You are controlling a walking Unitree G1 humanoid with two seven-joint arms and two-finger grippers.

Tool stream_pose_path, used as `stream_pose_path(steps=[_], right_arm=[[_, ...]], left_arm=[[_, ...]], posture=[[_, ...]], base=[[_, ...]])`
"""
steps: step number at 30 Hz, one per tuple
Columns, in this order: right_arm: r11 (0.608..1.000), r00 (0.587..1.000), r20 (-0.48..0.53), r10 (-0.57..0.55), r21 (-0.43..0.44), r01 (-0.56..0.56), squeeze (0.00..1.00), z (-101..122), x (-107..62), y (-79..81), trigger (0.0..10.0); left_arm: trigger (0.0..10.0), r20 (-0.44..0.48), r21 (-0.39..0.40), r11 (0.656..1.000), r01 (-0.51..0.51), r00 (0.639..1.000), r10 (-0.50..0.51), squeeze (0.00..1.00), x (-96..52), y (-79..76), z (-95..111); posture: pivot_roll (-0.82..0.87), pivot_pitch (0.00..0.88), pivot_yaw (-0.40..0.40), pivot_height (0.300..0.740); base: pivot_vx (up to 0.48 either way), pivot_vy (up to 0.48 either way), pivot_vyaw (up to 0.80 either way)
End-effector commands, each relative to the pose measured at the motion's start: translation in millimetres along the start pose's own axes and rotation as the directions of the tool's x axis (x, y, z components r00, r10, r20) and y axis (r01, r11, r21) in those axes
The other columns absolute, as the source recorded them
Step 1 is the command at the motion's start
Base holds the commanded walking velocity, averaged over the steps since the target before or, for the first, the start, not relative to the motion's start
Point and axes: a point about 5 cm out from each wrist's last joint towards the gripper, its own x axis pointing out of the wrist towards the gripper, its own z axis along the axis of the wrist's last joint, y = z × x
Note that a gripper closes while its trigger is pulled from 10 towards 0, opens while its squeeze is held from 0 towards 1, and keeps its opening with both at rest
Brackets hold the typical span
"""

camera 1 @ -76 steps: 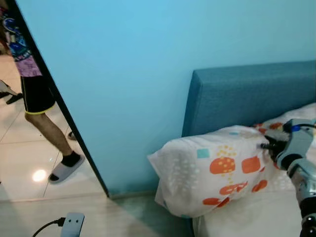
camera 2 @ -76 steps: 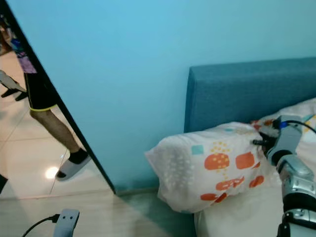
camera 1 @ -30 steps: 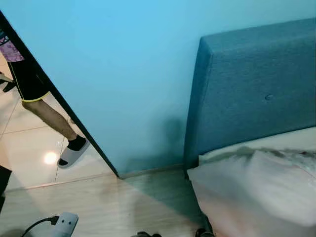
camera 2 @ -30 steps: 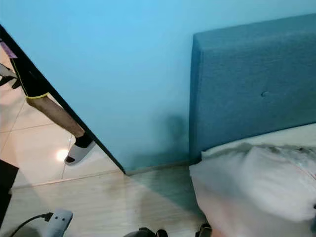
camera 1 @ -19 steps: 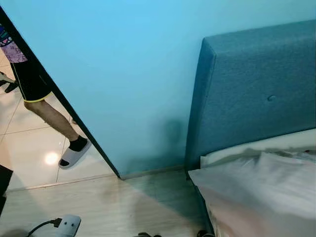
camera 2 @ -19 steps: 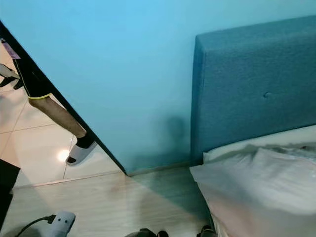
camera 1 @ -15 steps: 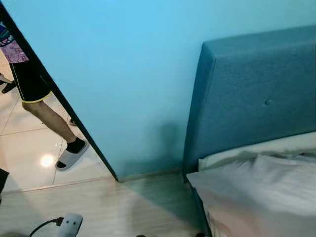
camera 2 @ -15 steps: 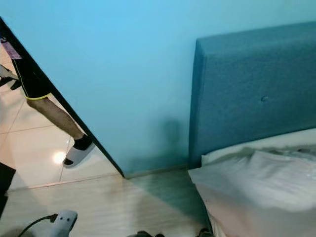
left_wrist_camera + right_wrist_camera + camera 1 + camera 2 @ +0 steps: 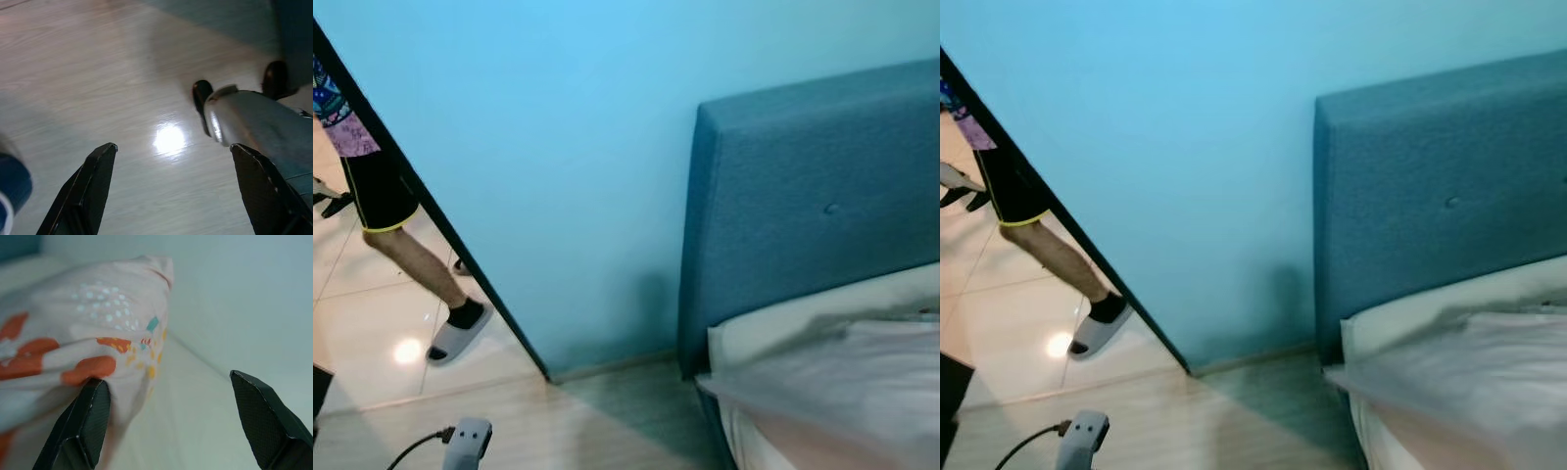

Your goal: Clean up the room

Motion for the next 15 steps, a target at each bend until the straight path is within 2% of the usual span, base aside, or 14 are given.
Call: stream_pose_path(steps=[1, 2, 3, 4, 5, 8, 9, 10, 11, 15], right_arm=[[0.992, 0.992, -0.034, 0.125, -0.009, -0.125, 0.45, -7, -7.8, 27.5, 10.0], [0.977, 0.975, -0.063, 0.211, -0.004, -0.212, 0.00, -13, -14.3, 47.0, 10.0], [0.914, 0.904, -0.148, 0.402, 0.009, -0.405, 0.00, -30, -34.0, 89.6, 10.0], [0.914, 0.904, -0.148, 0.402, 0.009, -0.405, 0.00, -30, -34.0, 89.6, 10.0], [0.894, 0.880, -0.172, 0.442, 0.012, -0.447, 0.00, -35, -39.7, 99.0, 10.0], [0.805, 0.784, -0.260, 0.563, -0.039, -0.591, 0.00, -52, -67.3, 131.1, 10.0], [0.805, 0.784, -0.260, 0.563, -0.039, -0.591, 0.00, -52, -67.3, 131.1, 10.0], [0.778, 0.759, -0.280, 0.588, -0.061, -0.625, 0.00, -56, -78.6, 140.8, 10.0], [0.778, 0.759, -0.280, 0.588, -0.061, -0.625, 0.00, -56, -78.6, 140.8, 10.0], [0.789, 0.786, -0.224, 0.577, -0.095, -0.607, 0.00, -44, -78.3, 144.5, 10.0]], left_arm=[[10.0, -0.038, -0.019, 1.000, -0.001, 0.999, 0.000, 0.00, -0.5, -2.5, -10], [10.0, -0.038, -0.023, 1.000, -0.007, 0.999, 0.007, 0.00, -0.2, -2.8, -10], [10.0, -0.037, -0.030, 0.999, -0.017, 0.999, 0.016, 0.00, 0.8, -4.2, -10], [10.0, -0.037, -0.030, 0.999, -0.017, 0.999, 0.016, 0.00, 0.8, -4.2, -10], [10.0, -0.037, -0.032, 0.999, -0.018, 0.999, 0.016, 0.00, 1.1, -4.6, -9], [10.0, -0.030, -0.047, 0.999, -0.012, 0.999, 0.011, 0.00, 2.7, -7.8, -8], [10.0, -0.030, -0.047, 0.999, -0.012, 0.999, 0.011, 0.00, 2.7, -7.8, -8], [10.0, -0.028, -0.053, 0.999, -0.007, 1.000, 0.006, 0.00, 3.7, -10.1, -8], [10.0, -0.028, -0.053, 0.999, -0.007, 1.000, 0.006, 0.00, 3.7, -10.1, -8], [10.0, -0.039, -0.059, 0.998, -0.010, 0.999, 0.008, 0.00, 3.5, -11.7, -12]], posture=[[0.03, 0.073, 0.068, 0.740], [0.03, 0.071, 0.066, 0.740], [0.03, 0.066, 0.057, 0.740], [0.03, 0.066, 0.057, 0.740], [0.03, 0.066, 0.057, 0.740], [0.04, 0.059, 0.046, 0.740], [0.04, 0.059, 0.046, 0.740], [0.04, 0.052, 0.042, 0.740], [0.04, 0.052, 0.042, 0.740], [0.03, 0.047, 0.040, 0.740]], base=[[0.000, 0.000, 0.00], [0.000, 0.000, 0.00], [0.000, 0.000, 0.00], [0.000, 0.000, 0.00], [0.000, 0.000, 0.00], [0.000, 0.000, 0.00], [0.000, 0.000, 0.00], [0.000, 0.000, 0.00], [0.000, 0.000, 0.00], [0.000, 0.000, 0.00]])
